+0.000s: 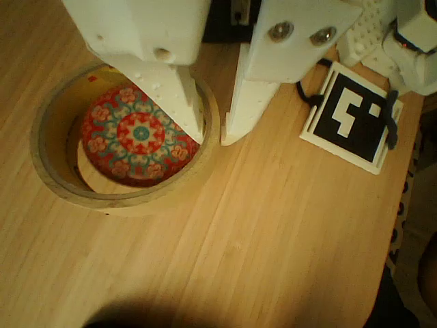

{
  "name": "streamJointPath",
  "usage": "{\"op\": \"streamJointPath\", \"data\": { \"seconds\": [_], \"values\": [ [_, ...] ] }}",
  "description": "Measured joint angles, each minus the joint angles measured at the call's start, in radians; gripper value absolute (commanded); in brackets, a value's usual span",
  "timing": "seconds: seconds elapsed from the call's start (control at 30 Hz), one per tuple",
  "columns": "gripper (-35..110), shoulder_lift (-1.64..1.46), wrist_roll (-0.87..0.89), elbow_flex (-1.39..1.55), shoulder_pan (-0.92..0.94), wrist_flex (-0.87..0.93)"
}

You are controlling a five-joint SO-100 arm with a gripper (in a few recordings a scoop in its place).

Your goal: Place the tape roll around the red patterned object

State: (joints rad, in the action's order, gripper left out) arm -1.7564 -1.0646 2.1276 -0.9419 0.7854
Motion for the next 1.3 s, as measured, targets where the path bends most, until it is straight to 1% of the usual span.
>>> {"op": "streamJointPath", "data": {
  "seconds": [0.17,0.27,0.33,0.37,0.43,1.03,1.1,1.3],
  "values": [
    [0,0.018,0.000,0.000,0.002,-0.009],
    [3,0.020,0.000,0.000,0.005,-0.009],
    [8,0.032,0.000,0.000,0.006,-0.009],
    [14,0.032,0.000,0.000,0.003,-0.009],
    [18,0.031,0.000,0.000,0.006,-0.009],
    [29,0.031,-0.026,0.000,0.006,0.012],
    [31,0.029,-0.028,0.000,0.017,0.026],
    [32,-0.011,-0.043,0.005,0.021,0.084]
  ]
}}
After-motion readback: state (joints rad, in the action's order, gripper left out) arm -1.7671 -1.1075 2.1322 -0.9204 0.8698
